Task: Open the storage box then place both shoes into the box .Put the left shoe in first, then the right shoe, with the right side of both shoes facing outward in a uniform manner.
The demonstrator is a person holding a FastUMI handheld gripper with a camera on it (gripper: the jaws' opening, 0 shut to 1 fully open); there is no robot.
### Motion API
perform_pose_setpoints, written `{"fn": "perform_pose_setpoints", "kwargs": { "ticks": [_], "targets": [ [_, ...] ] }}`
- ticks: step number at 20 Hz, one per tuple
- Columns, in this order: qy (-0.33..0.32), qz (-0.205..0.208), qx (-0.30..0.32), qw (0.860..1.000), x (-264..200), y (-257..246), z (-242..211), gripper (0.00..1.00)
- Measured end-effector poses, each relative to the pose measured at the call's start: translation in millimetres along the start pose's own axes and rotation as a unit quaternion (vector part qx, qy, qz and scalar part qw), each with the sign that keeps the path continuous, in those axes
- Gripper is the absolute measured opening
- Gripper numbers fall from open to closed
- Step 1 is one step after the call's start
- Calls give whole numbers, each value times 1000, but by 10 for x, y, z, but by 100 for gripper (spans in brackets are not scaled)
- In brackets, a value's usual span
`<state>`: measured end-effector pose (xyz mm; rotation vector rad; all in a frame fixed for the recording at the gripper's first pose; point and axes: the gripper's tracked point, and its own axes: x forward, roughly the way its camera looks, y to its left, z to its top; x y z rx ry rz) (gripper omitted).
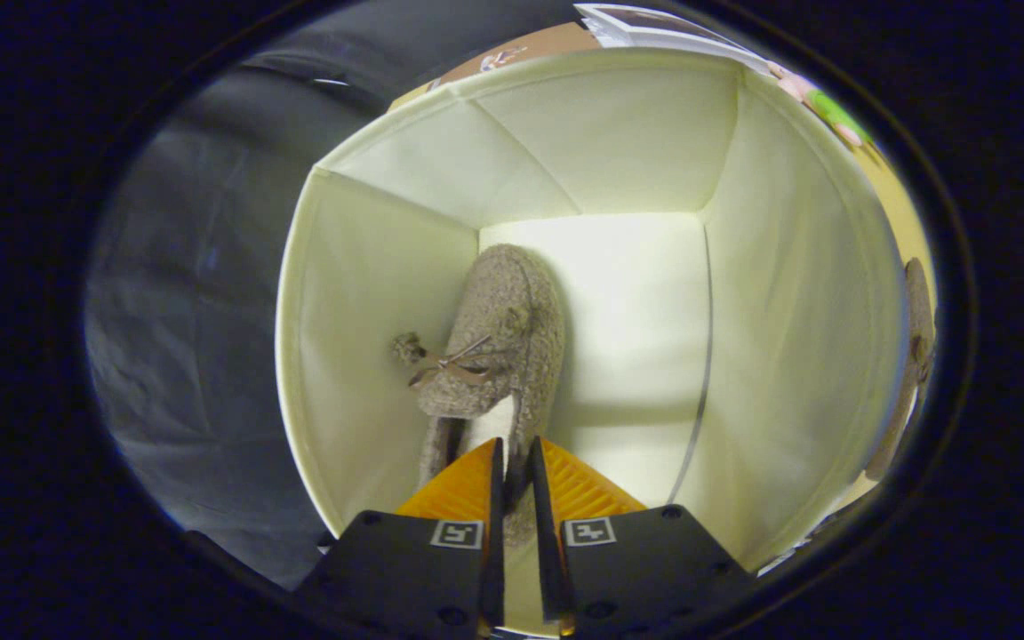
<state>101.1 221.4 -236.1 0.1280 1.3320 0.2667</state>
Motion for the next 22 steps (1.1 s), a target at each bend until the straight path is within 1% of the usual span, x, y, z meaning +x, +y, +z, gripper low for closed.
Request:
{"fn": "perform_pose_setpoints", "kwargs": {
  "ticks": [1, 3, 4, 5, 8, 11, 15, 19, 22],
  "targets": [
    [2, 19, 3, 1000, -64, 58, 5, 23],
    [2, 73, 10, 997, -256, 278, 26, 45],
    [-1, 94, 7, 996, -379, 375, 34, 56],
    [-9, 107, -2, 994, -502, 435, 34, 67],
    [-31, 102, -46, 993, -809, 370, 41, 100],
    [-29, 117, -54, 991, -1135, 263, -69, 100],
    [-47, 112, -78, 989, -1572, -83, -156, 100],
    [-99, 98, -85, 987, -2055, -525, -158, 100],
    [-139, 67, -70, 986, -2352, -1006, -130, 100]
  ]
}}
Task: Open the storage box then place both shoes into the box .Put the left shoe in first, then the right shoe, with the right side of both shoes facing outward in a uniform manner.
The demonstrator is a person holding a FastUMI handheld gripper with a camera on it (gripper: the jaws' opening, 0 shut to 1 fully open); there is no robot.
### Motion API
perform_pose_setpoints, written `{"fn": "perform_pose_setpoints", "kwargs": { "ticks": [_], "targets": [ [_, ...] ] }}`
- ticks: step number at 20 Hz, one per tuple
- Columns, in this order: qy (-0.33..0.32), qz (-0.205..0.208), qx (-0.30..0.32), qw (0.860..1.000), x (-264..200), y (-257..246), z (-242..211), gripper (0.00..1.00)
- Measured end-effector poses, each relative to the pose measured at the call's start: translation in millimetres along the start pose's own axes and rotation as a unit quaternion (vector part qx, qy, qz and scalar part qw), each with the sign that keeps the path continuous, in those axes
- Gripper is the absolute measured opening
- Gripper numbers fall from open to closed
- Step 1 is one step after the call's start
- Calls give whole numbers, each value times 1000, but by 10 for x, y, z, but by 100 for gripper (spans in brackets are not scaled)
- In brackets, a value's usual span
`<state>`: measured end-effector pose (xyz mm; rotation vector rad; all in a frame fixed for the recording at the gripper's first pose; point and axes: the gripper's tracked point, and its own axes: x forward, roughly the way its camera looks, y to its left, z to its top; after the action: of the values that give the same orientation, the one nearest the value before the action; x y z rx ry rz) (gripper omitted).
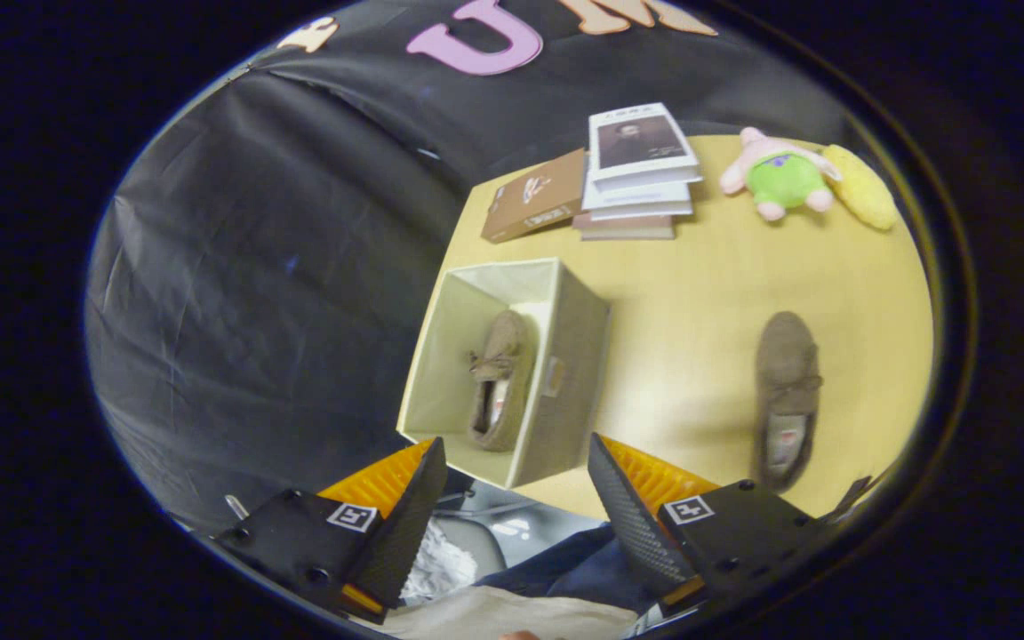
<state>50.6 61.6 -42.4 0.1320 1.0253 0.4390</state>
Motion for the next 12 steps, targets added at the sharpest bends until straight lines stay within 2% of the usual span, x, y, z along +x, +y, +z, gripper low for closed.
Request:
{"fn": "perform_pose_setpoints", "kwargs": {
  "ticks": [4, 8, 12],
  "targets": [
    [-20, -51, 28, 998, -250, -645, -72, 100],
    [-7, -103, 45, 994, -352, -1298, -228, 100],
    [-1, -122, 76, 990, -303, -1763, -292, 100]
  ]
}}
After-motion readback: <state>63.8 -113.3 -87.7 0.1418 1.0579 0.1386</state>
